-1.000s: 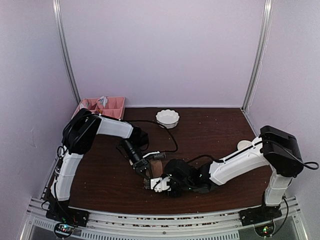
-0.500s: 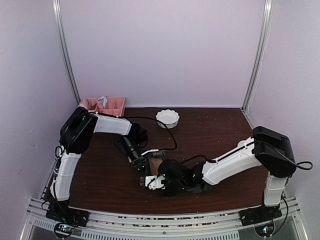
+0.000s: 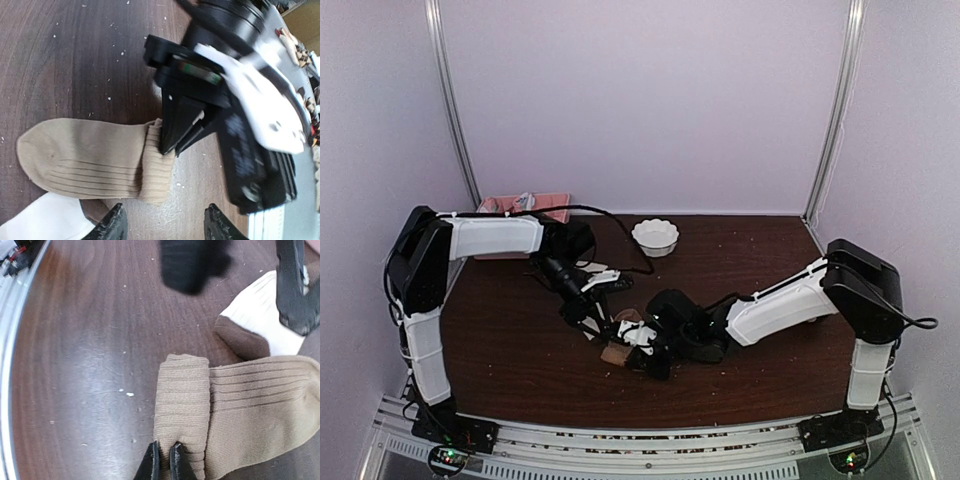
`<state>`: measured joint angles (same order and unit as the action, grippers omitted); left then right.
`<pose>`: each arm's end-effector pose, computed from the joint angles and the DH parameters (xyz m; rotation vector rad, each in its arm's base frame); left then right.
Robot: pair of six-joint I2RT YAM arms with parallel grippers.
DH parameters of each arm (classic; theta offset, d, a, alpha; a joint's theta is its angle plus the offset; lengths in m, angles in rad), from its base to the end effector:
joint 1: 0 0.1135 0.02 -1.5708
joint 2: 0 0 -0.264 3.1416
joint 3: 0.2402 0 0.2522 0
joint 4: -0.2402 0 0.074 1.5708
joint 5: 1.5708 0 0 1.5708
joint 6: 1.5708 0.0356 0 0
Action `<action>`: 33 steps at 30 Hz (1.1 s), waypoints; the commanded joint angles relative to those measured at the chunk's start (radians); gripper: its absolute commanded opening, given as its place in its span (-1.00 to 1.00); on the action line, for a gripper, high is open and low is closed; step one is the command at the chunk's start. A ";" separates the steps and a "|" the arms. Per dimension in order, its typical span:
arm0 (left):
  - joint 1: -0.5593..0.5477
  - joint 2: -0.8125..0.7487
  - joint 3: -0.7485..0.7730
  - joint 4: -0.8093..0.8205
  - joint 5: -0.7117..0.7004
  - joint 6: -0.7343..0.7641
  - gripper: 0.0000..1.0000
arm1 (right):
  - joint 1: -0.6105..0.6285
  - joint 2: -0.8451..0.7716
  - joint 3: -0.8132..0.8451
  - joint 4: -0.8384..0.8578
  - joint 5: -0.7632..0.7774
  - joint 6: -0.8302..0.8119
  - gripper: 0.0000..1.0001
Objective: Roll the socks
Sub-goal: Roll the sock at the center of the board.
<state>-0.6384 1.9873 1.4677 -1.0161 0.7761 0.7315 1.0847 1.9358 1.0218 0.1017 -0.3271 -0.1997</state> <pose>0.2844 -0.2421 0.1860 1.8167 2.1916 -1.1600 0.1699 0.3461 0.1246 -1.6133 1.8851 0.7917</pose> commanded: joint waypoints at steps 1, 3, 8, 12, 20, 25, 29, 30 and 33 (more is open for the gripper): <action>-0.004 -0.046 -0.075 0.063 -0.031 0.091 0.06 | -0.032 0.074 -0.020 -0.224 -0.250 0.180 -1.00; -0.003 -0.068 -0.114 0.089 -0.036 0.094 0.05 | -0.056 0.087 -0.022 -0.203 -0.305 0.235 -1.00; -0.021 -0.103 -0.157 0.113 -0.030 0.107 0.03 | -0.119 0.128 -0.024 -0.125 -0.387 0.410 -1.00; -0.076 -0.122 -0.206 0.179 -0.082 0.102 0.02 | -0.177 0.164 -0.055 0.026 -0.494 0.588 -1.00; -0.188 -0.137 -0.261 0.392 -0.342 0.050 -0.01 | -0.213 0.191 -0.058 0.097 -0.589 0.691 -1.00; -0.208 -0.110 -0.232 0.412 -0.400 0.048 -0.07 | -0.225 0.196 -0.057 0.098 -0.594 0.713 -1.00; -0.219 -0.078 -0.223 0.412 -0.418 0.029 -0.14 | -0.229 0.201 -0.047 0.102 -0.601 0.740 -1.00; -0.222 -0.072 -0.222 0.412 -0.420 0.026 -0.15 | -0.230 0.201 -0.046 0.106 -0.601 0.745 -1.00; -0.230 -0.055 -0.217 0.401 -0.420 0.026 -0.19 | -0.233 0.200 -0.043 0.109 -0.594 0.761 -1.00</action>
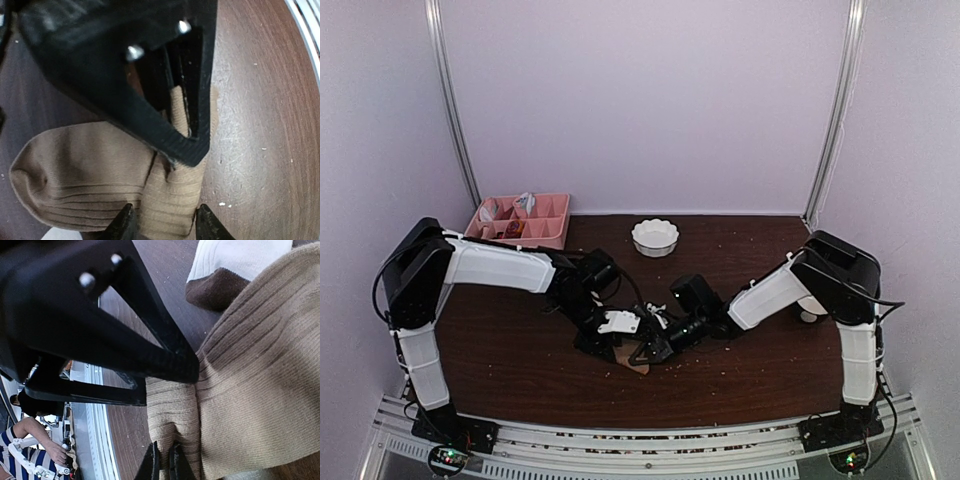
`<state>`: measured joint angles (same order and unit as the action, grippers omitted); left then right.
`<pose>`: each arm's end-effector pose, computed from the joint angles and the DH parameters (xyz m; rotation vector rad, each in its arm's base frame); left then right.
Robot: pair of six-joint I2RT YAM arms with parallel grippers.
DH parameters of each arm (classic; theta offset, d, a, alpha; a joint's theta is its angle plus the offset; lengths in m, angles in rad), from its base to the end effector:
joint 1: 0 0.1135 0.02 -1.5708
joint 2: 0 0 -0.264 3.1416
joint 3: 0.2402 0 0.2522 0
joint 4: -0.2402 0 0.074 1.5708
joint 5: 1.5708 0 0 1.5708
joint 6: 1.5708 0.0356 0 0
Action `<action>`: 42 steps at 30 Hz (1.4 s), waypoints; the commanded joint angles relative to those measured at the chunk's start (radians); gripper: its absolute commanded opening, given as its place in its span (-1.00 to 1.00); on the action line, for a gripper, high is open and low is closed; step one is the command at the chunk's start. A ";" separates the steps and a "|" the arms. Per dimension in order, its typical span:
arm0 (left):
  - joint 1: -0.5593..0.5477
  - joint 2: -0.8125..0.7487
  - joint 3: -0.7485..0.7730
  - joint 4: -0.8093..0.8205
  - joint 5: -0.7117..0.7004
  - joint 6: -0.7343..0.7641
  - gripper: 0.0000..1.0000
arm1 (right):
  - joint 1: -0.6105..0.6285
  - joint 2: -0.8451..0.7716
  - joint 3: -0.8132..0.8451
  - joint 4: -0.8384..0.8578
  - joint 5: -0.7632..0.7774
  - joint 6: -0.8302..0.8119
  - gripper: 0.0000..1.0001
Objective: Roll the socks
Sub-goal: Roll the sock at the center of the board.
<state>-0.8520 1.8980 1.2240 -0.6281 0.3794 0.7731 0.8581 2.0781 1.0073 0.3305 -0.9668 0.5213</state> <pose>0.2285 -0.2812 0.1543 2.1106 1.8975 -0.5595 0.2315 0.3126 0.0945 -1.0042 2.4030 1.7393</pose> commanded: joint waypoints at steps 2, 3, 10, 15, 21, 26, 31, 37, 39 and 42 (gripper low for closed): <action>-0.021 0.050 0.036 -0.023 -0.009 -0.004 -0.22 | -0.009 0.059 -0.028 -0.117 0.053 0.055 -1.00; -0.025 0.062 0.045 -0.042 -0.007 0.003 -0.25 | -0.011 0.061 -0.023 -0.124 0.055 0.059 -1.00; -0.033 0.086 0.054 -0.053 -0.011 -0.011 -0.56 | -0.016 0.055 -0.029 -0.094 0.063 0.104 -0.95; -0.033 0.082 0.059 -0.055 0.016 -0.031 -0.20 | -0.017 0.051 -0.032 -0.054 0.063 0.154 -0.97; -0.034 0.019 0.042 -0.059 0.095 0.000 -0.03 | -0.016 0.056 -0.040 -0.045 0.066 0.183 -1.00; -0.036 0.002 0.037 -0.044 0.095 0.005 -0.15 | -0.016 0.058 -0.049 -0.029 0.078 0.229 -1.00; -0.044 0.011 0.033 -0.032 0.076 0.004 -0.32 | -0.016 0.063 -0.055 -0.012 0.086 0.267 -1.00; -0.050 0.024 0.000 0.010 0.030 -0.002 -0.17 | -0.017 0.070 -0.076 0.084 0.074 0.350 -1.00; -0.050 0.006 -0.016 0.039 0.003 -0.006 0.00 | -0.017 0.070 -0.079 0.087 0.071 0.353 -1.00; -0.046 -0.031 -0.015 0.042 -0.028 0.001 0.06 | -0.017 0.070 -0.082 0.058 0.073 0.331 -1.00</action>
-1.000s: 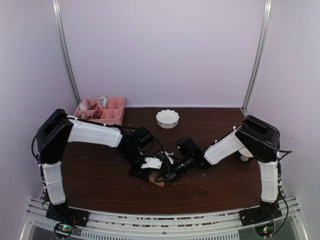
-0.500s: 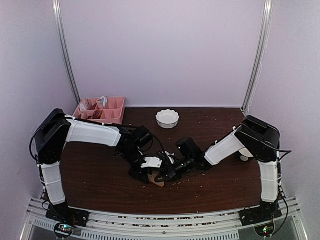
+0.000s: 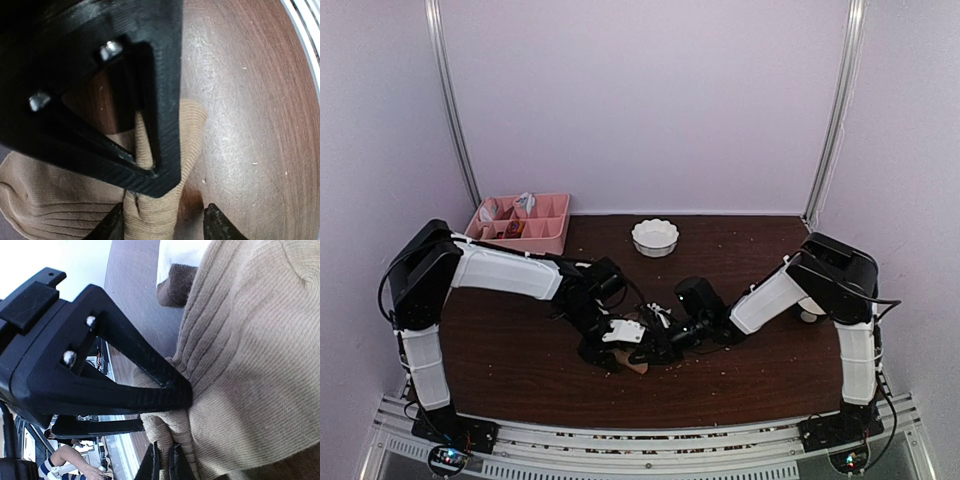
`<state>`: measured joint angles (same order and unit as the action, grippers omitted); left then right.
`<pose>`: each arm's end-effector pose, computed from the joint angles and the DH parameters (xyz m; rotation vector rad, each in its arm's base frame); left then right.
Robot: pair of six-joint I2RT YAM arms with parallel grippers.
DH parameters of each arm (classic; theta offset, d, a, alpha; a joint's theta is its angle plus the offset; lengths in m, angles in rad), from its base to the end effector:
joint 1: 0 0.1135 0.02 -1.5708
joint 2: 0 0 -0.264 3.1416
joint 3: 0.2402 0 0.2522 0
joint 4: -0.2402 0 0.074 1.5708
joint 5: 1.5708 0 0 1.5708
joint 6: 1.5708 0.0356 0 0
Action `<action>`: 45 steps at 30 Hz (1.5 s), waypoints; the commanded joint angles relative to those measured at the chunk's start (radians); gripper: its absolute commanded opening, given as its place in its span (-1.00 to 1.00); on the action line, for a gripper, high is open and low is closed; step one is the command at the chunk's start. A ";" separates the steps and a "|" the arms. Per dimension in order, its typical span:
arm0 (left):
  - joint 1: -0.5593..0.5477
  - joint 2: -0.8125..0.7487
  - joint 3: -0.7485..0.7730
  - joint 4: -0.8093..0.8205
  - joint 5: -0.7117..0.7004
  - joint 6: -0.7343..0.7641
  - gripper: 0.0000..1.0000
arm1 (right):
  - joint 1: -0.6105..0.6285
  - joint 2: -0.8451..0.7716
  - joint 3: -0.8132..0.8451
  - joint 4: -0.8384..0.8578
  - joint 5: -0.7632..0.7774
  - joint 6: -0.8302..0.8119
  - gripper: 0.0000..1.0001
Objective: Roll the socks
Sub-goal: Roll the sock at the center of the board.
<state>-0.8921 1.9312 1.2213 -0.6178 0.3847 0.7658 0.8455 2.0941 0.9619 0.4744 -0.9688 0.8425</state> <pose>0.2179 -0.2915 0.1425 2.1611 1.8880 -0.5797 0.2333 0.3074 0.0883 0.6275 -2.4135 -1.7303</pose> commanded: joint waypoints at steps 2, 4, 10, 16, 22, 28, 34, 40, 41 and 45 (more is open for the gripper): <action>0.000 -0.094 -0.013 0.038 -0.052 0.010 0.10 | -0.005 0.053 -0.042 -0.088 0.074 0.004 -1.00; 0.002 -0.118 -0.017 0.045 -0.070 0.015 0.11 | -0.004 0.053 -0.046 -0.091 0.072 0.002 -1.00; -0.006 -0.152 -0.036 0.027 -0.031 0.029 0.13 | -0.005 0.056 -0.047 -0.084 0.074 0.007 -1.00; -0.019 -0.094 -0.039 0.011 -0.051 0.049 0.07 | -0.004 0.061 -0.042 -0.068 0.068 0.020 -1.00; -0.018 -0.039 -0.019 0.041 -0.111 0.017 0.00 | -0.006 0.058 -0.047 -0.062 0.061 0.021 -1.00; -0.018 -0.005 0.002 0.039 -0.128 0.008 -0.09 | -0.007 0.052 -0.054 -0.059 0.058 0.024 -1.00; -0.018 0.013 0.008 0.031 -0.108 0.006 -0.52 | -0.012 0.043 -0.071 -0.014 0.060 0.055 -1.00; 0.012 0.075 0.079 -0.061 -0.013 -0.039 -0.99 | -0.015 -0.022 -0.118 0.021 0.136 0.034 -0.96; 0.028 0.087 0.097 -0.086 0.021 -0.051 -1.00 | -0.015 -0.042 -0.131 0.020 0.160 0.014 -0.80; 0.088 0.161 0.179 -0.204 0.168 -0.079 -0.99 | -0.016 -0.134 -0.190 -0.042 0.260 -0.102 -0.52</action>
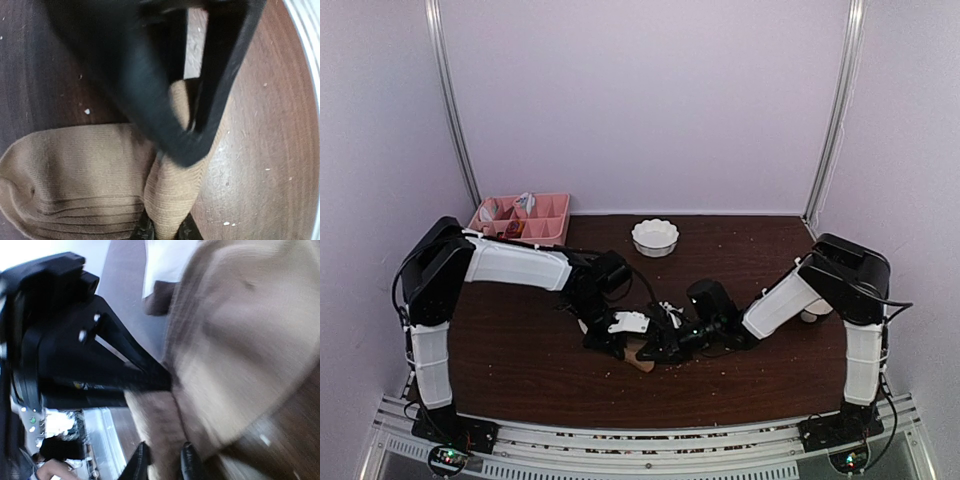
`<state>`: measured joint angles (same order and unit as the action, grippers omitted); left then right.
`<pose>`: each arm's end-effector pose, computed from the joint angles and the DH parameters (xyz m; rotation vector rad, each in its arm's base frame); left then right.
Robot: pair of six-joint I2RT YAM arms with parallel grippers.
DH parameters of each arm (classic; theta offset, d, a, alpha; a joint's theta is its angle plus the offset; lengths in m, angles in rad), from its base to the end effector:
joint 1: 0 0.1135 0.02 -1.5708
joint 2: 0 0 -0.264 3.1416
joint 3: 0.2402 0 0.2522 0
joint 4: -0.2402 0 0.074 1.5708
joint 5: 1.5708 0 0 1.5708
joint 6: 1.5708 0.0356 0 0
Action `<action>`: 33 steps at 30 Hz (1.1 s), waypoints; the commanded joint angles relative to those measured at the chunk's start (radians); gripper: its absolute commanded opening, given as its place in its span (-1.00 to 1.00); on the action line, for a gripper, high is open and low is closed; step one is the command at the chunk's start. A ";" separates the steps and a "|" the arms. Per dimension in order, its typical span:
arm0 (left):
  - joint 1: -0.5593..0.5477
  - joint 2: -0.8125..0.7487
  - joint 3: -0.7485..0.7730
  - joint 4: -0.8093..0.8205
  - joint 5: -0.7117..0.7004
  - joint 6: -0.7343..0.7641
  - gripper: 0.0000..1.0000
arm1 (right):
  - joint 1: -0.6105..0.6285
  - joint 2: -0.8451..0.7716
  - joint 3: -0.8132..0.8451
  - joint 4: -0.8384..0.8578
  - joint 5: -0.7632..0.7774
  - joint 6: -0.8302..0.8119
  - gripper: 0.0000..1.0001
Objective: Roll the socks
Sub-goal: Roll the sock at the center of the board.
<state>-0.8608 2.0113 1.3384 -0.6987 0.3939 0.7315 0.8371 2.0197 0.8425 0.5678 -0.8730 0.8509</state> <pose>0.2391 -0.2991 0.1418 2.1206 1.9943 -0.5983 0.2231 0.2881 0.0927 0.5961 -2.5259 -1.7644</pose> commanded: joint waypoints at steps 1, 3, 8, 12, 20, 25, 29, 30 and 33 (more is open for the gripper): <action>0.069 0.102 0.080 -0.155 0.191 -0.046 -0.98 | -0.008 -0.078 -0.084 -0.150 0.183 -0.139 -0.48; 0.091 0.147 0.108 -0.198 0.236 -0.057 -0.96 | -0.010 -0.115 -0.107 -0.178 0.220 -0.182 -0.48; 0.122 0.258 0.200 -0.324 0.328 -0.080 -0.91 | -0.010 -0.198 -0.177 -0.188 0.307 -0.246 -0.29; 0.145 0.304 0.253 -0.380 0.385 -0.095 -0.91 | -0.010 -0.283 -0.212 -0.233 0.414 -0.313 -0.11; 0.161 0.344 0.280 -0.404 0.366 -0.112 -0.91 | 0.069 -0.661 -0.353 -0.288 0.996 -0.470 0.85; 0.162 0.365 0.297 -0.420 0.370 -0.115 -0.91 | 0.062 -0.756 -0.367 -0.351 1.281 -0.406 0.99; 0.164 0.371 0.300 -0.441 0.401 -0.097 -0.89 | -0.003 -0.724 -0.397 -0.234 1.067 -0.397 0.99; 0.166 0.372 0.299 -0.441 0.405 -0.094 -0.89 | 0.009 -0.713 -0.432 -0.140 0.999 -0.465 1.00; 0.166 0.375 0.301 -0.449 0.414 -0.087 -0.88 | 0.099 -0.648 -0.500 0.097 0.860 -0.711 0.99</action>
<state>-0.6991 2.3306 1.6501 -1.1194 0.8654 0.6270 0.8555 1.3071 0.4110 0.4061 0.1589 0.3874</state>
